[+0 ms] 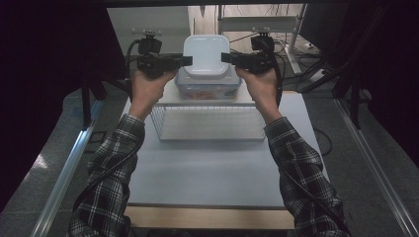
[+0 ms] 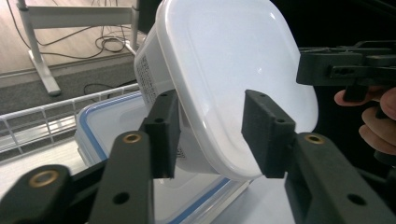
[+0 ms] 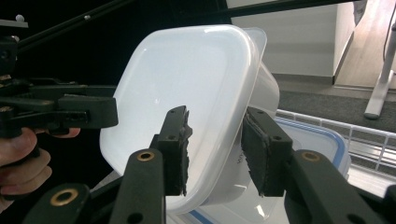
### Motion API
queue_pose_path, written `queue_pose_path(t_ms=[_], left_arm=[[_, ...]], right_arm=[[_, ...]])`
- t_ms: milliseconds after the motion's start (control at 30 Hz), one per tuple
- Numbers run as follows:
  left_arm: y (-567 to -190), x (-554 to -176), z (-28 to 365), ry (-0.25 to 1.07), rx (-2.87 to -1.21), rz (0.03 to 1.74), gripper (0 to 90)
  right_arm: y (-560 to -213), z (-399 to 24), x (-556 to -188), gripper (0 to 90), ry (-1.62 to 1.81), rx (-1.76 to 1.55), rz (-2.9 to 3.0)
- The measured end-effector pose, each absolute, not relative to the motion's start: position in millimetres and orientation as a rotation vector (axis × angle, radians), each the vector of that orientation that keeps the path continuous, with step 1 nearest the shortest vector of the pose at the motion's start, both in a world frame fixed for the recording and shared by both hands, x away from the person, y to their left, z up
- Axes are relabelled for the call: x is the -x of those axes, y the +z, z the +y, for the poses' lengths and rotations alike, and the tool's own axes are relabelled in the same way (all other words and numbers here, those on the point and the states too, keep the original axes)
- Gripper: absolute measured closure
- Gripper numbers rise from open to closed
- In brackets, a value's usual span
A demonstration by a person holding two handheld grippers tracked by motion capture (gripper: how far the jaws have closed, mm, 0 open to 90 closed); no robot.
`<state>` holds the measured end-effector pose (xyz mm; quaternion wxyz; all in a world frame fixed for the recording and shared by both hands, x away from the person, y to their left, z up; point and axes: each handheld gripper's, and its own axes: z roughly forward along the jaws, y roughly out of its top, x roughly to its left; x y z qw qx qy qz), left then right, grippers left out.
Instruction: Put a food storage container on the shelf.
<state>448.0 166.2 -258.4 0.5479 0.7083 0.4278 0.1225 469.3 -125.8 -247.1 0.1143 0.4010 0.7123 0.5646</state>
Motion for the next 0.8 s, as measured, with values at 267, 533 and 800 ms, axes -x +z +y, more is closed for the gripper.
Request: queue_pose_path(t_ms=[267,533,800], left_arm=[[-260,-453,164,0.283,-1.659,1.026,49.6],[-262,-457,161,0.243,-1.634,1.037,46.6],[-260,-458,158,0.286,-1.645,1.036,41.9]], right_arm=[[-249,-127,-473,60.9,1.626,-1.206,2.042],[-247,-125,-477,64.6,1.587,-1.201,2.026],[-248,-128,-480,61.2,1.586,-1.194,2.033]])
